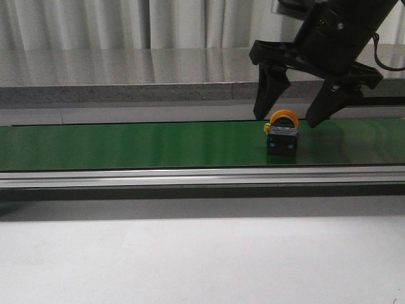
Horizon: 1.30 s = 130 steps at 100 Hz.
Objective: Move button from left to right
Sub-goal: 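Lower the right gripper onto the button at the belt's far end, then grasp the button with the right gripper and lift it off the belt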
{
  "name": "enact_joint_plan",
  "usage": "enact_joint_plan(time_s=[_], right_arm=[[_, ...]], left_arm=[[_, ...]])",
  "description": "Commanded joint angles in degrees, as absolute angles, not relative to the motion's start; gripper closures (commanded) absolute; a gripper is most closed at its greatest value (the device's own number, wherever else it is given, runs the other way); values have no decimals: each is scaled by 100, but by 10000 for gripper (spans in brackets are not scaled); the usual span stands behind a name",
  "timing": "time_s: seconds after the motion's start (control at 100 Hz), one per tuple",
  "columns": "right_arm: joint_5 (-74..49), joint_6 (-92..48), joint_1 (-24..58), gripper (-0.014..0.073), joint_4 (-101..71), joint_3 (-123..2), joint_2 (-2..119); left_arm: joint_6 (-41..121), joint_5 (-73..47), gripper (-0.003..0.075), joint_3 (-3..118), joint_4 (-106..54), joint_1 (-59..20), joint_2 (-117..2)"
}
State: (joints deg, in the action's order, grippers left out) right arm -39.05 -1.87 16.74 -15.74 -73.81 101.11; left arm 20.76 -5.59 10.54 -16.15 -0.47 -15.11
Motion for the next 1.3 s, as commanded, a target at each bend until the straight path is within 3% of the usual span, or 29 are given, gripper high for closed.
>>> enact_joint_plan(time_s=[0.0, 0.15, 0.39, 0.44, 0.84, 1.29], right_arm=[[-3762, -235, 1676, 1, -1456, -7587, 9959], [-3846, -229, 1676, 23, -1247, -7587, 10068], [-4008, -120, 1676, 345, -1092, -7587, 10083], [-4053, -120, 1670, 379, -1092, -7587, 10083], [-5167, -120, 1331, 382, -298, -8580, 9752], [-5442, -237, -902, 382, 181, -9388, 9772]], left_arm=[[2068, -174, 741, 1227, -1666, -81, -1559], [2068, -174, 741, 1227, -1666, -81, -1559], [2068, -174, 741, 1227, -1666, -81, -1559], [2068, -174, 741, 1227, -1666, -81, -1559], [2068, -174, 741, 1227, -1666, -81, -1559], [2068, -174, 741, 1227, -1666, -81, -1559]])
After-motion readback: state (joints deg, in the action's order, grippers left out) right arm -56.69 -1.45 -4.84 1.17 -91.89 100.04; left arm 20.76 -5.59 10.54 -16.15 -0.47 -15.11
